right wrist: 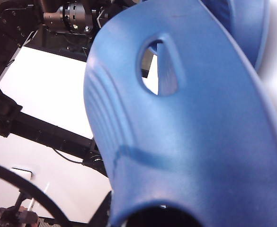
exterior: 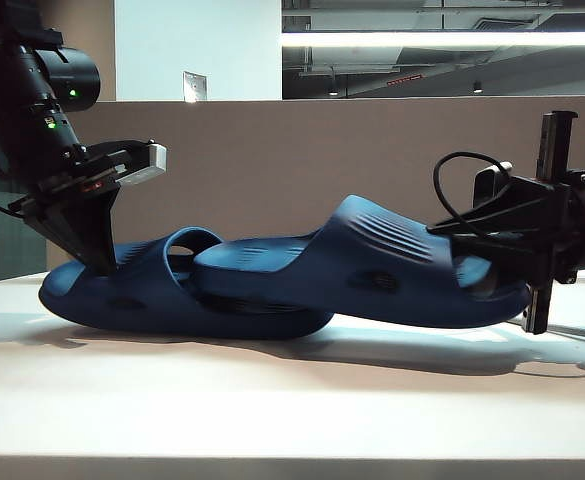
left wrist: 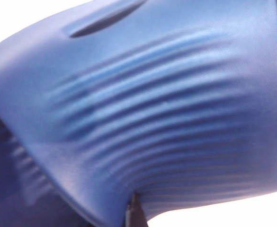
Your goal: Interlock the pair of blue slippers on the table with their fronts facing up.
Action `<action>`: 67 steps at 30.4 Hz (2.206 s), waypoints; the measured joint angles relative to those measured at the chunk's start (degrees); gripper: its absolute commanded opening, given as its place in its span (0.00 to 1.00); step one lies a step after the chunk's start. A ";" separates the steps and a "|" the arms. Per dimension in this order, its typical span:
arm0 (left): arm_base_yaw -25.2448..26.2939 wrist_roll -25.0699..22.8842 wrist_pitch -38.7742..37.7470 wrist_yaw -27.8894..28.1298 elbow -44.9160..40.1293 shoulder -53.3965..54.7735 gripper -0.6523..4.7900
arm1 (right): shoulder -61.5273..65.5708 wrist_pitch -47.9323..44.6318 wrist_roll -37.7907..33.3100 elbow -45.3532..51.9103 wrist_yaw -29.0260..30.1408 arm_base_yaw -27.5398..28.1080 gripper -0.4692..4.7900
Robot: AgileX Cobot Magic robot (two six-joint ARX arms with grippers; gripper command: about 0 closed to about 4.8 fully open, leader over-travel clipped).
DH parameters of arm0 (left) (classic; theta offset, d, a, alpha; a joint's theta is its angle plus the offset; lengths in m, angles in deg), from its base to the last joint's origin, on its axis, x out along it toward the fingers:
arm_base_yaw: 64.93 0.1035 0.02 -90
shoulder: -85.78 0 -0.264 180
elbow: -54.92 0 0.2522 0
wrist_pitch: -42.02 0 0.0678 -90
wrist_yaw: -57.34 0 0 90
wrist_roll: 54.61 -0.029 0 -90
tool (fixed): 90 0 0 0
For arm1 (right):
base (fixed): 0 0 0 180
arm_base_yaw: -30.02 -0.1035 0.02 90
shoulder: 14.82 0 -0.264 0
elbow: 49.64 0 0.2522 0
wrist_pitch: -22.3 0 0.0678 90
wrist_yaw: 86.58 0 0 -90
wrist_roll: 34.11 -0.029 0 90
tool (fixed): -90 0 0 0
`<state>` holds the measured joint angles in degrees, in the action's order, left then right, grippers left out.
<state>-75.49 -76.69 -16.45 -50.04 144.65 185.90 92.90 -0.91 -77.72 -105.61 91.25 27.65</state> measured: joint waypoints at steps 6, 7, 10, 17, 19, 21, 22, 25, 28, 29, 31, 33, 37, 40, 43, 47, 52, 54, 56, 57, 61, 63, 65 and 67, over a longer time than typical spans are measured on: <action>0.07 -0.22 -0.22 2.43 5.79 0.07 0.11 | 0.04 -2.56 0.07 -0.02 -0.83 0.00 0.08; 0.07 -0.24 -1.11 0.92 7.41 0.07 0.11 | 0.04 -2.71 0.11 -0.07 -0.96 0.00 0.08; 0.09 -0.35 -2.80 -0.61 8.98 0.02 0.11 | 0.07 -2.99 0.15 -0.04 -1.18 0.02 0.08; 0.28 -2.34 -7.32 -1.27 8.98 0.07 0.11 | 0.07 -6.05 -0.31 -0.04 -1.20 0.55 0.08; 0.28 -2.34 -7.67 -1.40 8.98 0.04 0.11 | 0.07 -10.51 -2.64 -0.04 -1.40 0.63 0.08; 0.28 -2.14 -7.65 -1.46 8.98 0.04 0.11 | 0.04 -17.55 -6.82 -0.07 -1.27 0.63 0.08; 0.28 -1.86 -7.65 -1.49 8.98 0.04 0.11 | -0.20 -19.39 -7.76 -0.07 -1.33 0.61 0.08; 0.28 -1.42 -7.63 -1.49 8.98 0.04 0.11 | -5.09 -22.60 -9.09 -0.04 -2.49 0.63 0.08; 0.28 -1.20 -7.61 -1.49 8.98 0.04 0.11 | -10.73 -23.67 -9.90 -0.07 -3.91 1.46 0.08; 0.28 -0.96 -7.61 -1.49 8.98 0.04 0.11 | -13.53 -24.17 -10.62 0.00 -4.83 2.05 0.08; 0.28 -0.39 -7.63 -1.51 8.98 0.04 0.11 | -17.55 -25.81 -11.52 -0.02 -6.01 3.06 0.08; 0.28 -0.24 -7.61 -1.51 8.98 0.04 0.11 | -20.98 -26.86 -11.93 -0.13 -7.19 4.46 0.08; 0.28 -0.11 -7.28 -1.49 8.98 0.02 0.11 | -27.56 -26.05 -14.95 -0.13 -13.94 11.10 0.08; 0.26 -0.07 -6.71 -1.53 8.98 0.04 0.11 | -29.83 -22.36 -15.21 -0.15 -16.28 13.88 0.08; 0.28 0.07 -6.45 -2.99 8.98 0.02 0.11 | -29.05 -18.88 -14.64 -1.42 -17.00 14.56 0.08; 0.26 0.39 -5.70 -3.65 8.98 0.04 0.11 | -28.74 -7.37 -8.07 -11.56 -16.98 14.36 0.08; 0.26 1.07 -5.44 -3.67 9.01 0.04 0.11 | -28.74 16.33 7.82 -23.56 -20.55 14.36 0.08; 0.24 1.11 -5.42 -3.69 9.01 0.04 0.11 | -28.76 35.85 22.03 -30.88 -31.85 14.36 0.08; 0.24 1.11 -5.42 -3.74 9.01 0.07 0.11 | -28.76 48.76 32.13 -35.08 -43.89 13.92 0.08; 0.26 1.11 -5.44 -3.78 9.01 0.09 0.11 | -28.74 53.42 36.20 -36.28 -48.76 13.20 0.08; 0.13 1.14 -4.72 -3.89 9.01 0.07 0.11 | -27.91 62.73 45.33 -36.87 -54.23 9.55 0.08; -0.09 1.11 -4.33 -4.04 9.01 0.07 0.11 | -27.15 63.82 46.21 -36.83 -53.27 8.83 0.08; -0.35 1.14 -4.31 -4.04 9.01 0.07 0.11 | -26.82 64.89 46.86 -36.85 -54.55 8.39 0.08; -0.44 1.11 -4.17 -4.04 9.01 0.04 0.11 | -26.21 66.51 48.11 -36.96 -56.59 7.39 0.08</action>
<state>-75.93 -75.58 -20.63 -54.09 153.65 185.94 66.70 65.61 -29.61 -142.57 34.67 35.03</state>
